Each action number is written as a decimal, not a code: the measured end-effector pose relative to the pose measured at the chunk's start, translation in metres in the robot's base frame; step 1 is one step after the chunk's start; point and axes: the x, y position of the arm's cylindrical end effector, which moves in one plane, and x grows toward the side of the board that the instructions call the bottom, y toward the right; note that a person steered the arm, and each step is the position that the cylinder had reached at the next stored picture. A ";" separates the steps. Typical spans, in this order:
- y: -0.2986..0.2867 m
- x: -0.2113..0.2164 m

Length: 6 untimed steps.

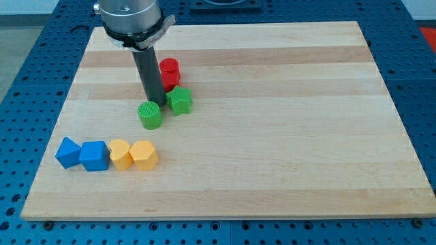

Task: Push the green circle closer to green star

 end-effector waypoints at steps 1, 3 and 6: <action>-0.017 0.000; -0.067 0.020; 0.051 0.026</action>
